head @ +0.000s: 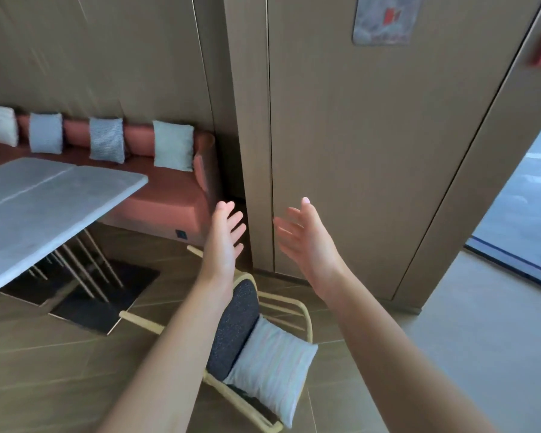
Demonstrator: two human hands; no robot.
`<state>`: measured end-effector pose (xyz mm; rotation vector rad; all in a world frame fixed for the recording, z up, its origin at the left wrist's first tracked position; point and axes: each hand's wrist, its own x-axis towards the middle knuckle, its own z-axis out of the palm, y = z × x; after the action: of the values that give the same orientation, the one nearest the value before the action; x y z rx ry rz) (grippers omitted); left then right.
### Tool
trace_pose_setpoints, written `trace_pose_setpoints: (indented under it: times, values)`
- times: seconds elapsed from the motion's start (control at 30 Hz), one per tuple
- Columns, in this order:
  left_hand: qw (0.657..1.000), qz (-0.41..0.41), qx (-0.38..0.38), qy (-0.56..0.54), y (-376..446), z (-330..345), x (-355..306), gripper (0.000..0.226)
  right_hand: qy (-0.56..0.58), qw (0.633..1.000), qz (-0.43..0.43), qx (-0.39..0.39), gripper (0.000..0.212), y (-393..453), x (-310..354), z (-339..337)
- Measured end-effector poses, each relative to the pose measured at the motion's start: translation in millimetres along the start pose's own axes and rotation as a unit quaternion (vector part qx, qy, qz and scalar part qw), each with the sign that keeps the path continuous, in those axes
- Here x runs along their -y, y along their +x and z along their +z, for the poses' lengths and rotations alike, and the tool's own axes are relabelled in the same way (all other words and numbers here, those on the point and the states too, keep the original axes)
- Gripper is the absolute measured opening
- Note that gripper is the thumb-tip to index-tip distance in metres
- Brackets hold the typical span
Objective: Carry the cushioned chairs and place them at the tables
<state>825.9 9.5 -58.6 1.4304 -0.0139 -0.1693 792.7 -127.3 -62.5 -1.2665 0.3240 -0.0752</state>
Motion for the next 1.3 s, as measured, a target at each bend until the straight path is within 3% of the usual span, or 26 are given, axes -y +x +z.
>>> trace_pose_setpoints:
  times: [0.3,0.63,0.83,1.03,1.3]
  values:
    - [1.000,-0.003,0.000,0.000,47.1,69.3,10.5,0.056,0.022,1.000,-0.007,0.006,0.068,60.8,14.9,-63.2]
    - [0.989,0.009,-0.145,-0.036,81.1,135.6,25.6,0.053,-0.020,0.989,0.015,0.149,0.067,137.0,49.0,-123.6]
    - [0.970,0.009,-0.239,-0.045,69.9,130.9,34.9,0.043,-0.046,0.965,0.036,0.256,0.068,156.3,38.4,-108.5]
    - [0.953,0.012,-0.300,-0.034,68.9,96.7,27.2,0.048,-0.061,0.940,0.067,0.328,0.067,167.2,18.4,-71.0]
    - [0.947,0.000,-0.310,-0.086,120.5,59.3,41.3,0.044,-0.102,0.948,0.058,0.297,0.057,198.1,9.1,-30.9]
